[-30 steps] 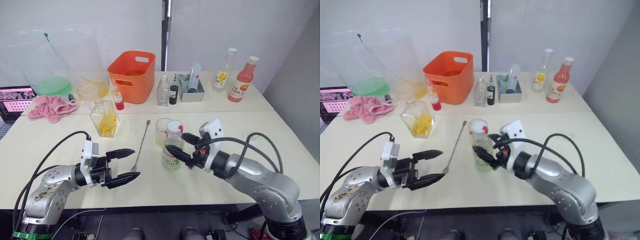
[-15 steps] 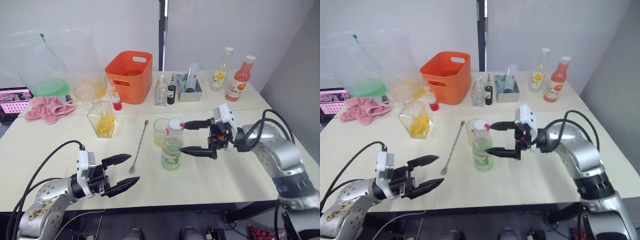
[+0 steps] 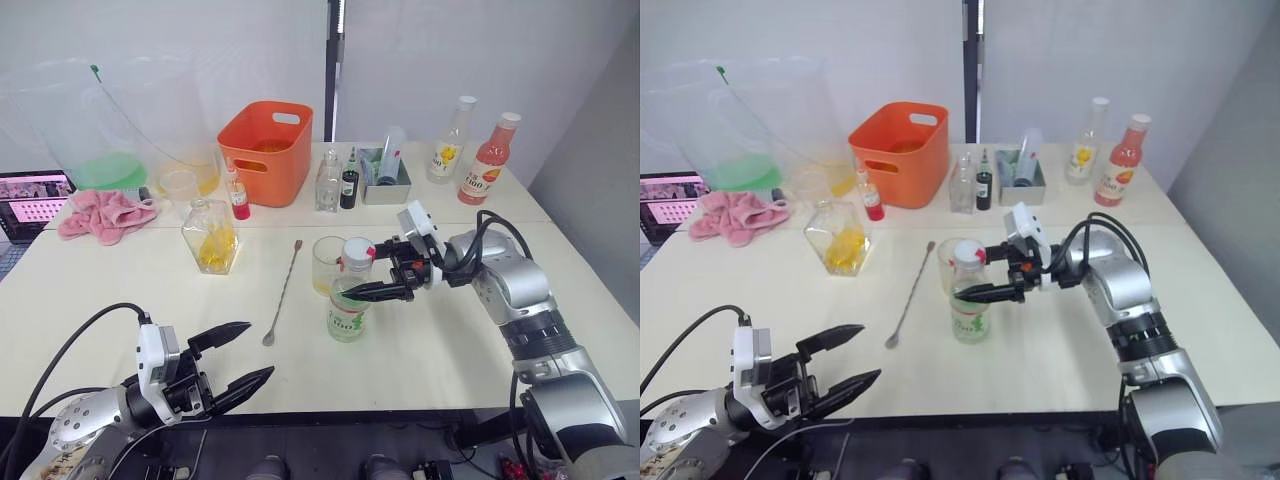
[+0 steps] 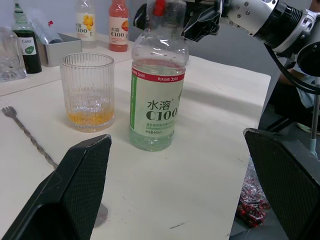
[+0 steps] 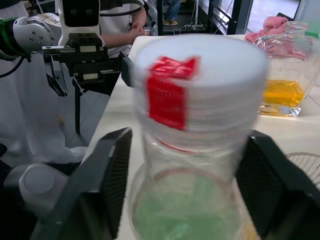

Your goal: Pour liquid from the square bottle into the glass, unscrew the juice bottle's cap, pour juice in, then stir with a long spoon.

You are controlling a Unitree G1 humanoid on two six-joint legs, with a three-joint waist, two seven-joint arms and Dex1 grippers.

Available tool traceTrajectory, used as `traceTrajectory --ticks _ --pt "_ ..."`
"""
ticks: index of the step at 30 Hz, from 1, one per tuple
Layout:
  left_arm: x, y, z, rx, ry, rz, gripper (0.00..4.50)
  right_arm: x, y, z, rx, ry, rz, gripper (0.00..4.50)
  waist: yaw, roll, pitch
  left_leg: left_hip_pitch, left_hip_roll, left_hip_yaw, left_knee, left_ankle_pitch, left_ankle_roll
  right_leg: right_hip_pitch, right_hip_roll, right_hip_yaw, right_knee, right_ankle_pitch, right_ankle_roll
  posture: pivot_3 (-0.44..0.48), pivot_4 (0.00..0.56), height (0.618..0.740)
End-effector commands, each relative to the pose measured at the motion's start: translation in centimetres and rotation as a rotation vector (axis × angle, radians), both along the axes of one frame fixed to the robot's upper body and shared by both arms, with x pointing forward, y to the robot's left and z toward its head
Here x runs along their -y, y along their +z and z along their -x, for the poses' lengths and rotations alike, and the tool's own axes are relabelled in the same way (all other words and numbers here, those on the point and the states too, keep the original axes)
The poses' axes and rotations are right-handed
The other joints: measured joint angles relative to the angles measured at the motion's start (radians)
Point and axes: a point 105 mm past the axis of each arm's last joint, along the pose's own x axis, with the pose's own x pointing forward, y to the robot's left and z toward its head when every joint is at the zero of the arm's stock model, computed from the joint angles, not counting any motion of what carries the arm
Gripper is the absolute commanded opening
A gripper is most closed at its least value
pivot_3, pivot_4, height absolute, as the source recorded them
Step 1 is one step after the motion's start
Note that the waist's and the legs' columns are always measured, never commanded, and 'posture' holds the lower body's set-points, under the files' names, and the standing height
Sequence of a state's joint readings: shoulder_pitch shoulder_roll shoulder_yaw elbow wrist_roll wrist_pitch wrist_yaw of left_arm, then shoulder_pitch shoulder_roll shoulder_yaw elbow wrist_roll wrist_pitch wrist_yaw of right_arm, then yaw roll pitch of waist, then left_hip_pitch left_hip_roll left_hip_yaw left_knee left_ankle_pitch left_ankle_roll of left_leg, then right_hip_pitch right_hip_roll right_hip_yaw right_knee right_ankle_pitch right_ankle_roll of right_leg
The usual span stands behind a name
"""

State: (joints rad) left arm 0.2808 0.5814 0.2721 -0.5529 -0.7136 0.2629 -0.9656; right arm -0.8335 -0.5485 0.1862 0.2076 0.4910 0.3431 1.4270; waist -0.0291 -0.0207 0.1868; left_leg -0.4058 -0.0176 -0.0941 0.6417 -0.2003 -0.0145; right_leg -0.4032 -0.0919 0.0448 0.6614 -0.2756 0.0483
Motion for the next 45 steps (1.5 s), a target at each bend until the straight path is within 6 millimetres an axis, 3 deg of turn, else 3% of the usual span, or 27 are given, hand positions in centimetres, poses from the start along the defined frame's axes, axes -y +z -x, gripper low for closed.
traceTrajectory --ticks 1,3,14,22,30,32,38,39,45 --pt "0.3 0.9 0.2 0.042 -0.011 0.012 4.5 -0.2 1.4 0.3 0.038 0.015 -0.024 1.6 0.0 0.0 0.0 0.0 0.0 0.0 0.0 0.0 0.0 0.0 0.0 0.0 0.0 0.0 0.0 0.0 0.15 0.74" --pt "0.3 0.9 0.0 0.042 -0.017 0.011 4.5 -0.2 1.8 0.6 0.053 0.003 -0.029 1.21 0.0 0.0 0.0 0.0 0.0 0.0 0.0 0.0 0.0 -0.001 0.0 0.0 0.0 0.0 0.0 0.0 0.15 0.74" --pt "0.4 1.1 -1.0 0.04 -0.077 -0.001 4.5 -2.1 2.9 2.8 0.03 -0.179 -0.095 1.21 0.006 0.0 0.0 -0.001 0.0 0.0 0.0 0.0 0.0 -0.001 0.0 0.0 0.001 0.0 0.0 0.0 0.15 0.74" --pt "0.6 1.3 -1.8 0.046 -0.123 -0.005 4.5 -2.6 2.0 3.5 -0.019 -0.334 -0.108 1.21 0.011 0.0 0.0 -0.001 0.0 0.0 0.0 0.0 0.0 -0.001 0.0 0.0 0.001 0.0 0.0 0.0 0.15 0.74" --pt "0.7 1.8 -2.7 0.056 -0.174 -0.023 4.5 -2.5 -0.6 4.3 -0.015 -0.382 -0.078 1.21 0.01 0.0 0.0 0.0 0.0 0.0 0.0 0.0 0.0 0.0 0.0 0.0 0.001 0.0 0.0 0.0 0.15 0.74" --pt "0.6 1.9 -2.9 0.059 -0.174 -0.031 4.5 -2.4 -0.7 4.5 -0.017 -0.37 -0.076 2.23 0.008 0.0 0.0 0.0 0.0 0.0 0.0 0.0 0.0 0.0 0.0 0.0 0.001 0.0 0.0 0.0 0.15 0.74" --pt "0.7 2.5 -3.1 0.053 -0.206 -0.049 4.5 -1.3 0.2 4.5 0.021 -0.343 -0.04 4.32 0.009 0.0 0.0 0.0 0.0 0.0 0.0 0.0 0.0 0.0 0.001 0.0 0.001 0.0 0.0 0.0 0.15 0.74" --pt "0.7 2.8 -3.2 0.058 -0.208 -0.044 4.5 -0.9 0.7 4.4 0.028 -0.34 -0.035 4.49 0.009 0.0 0.0 0.0 0.0 0.0 0.0 0.0 0.0 0.0 0.0 0.0 0.001 0.0 0.0 0.0 0.15 0.74" --pt "1.0 3.9 -3.1 0.084 -0.25 -0.076 4.5 1.5 2.5 5.0 0.048 -0.319 0.015 4.49 0.011 0.0 0.0 0.0 0.0 0.0 0.0 0.0 0.0 0.0 0.0 -0.001 0.0 0.0 0.0 0.0 0.15 0.74"
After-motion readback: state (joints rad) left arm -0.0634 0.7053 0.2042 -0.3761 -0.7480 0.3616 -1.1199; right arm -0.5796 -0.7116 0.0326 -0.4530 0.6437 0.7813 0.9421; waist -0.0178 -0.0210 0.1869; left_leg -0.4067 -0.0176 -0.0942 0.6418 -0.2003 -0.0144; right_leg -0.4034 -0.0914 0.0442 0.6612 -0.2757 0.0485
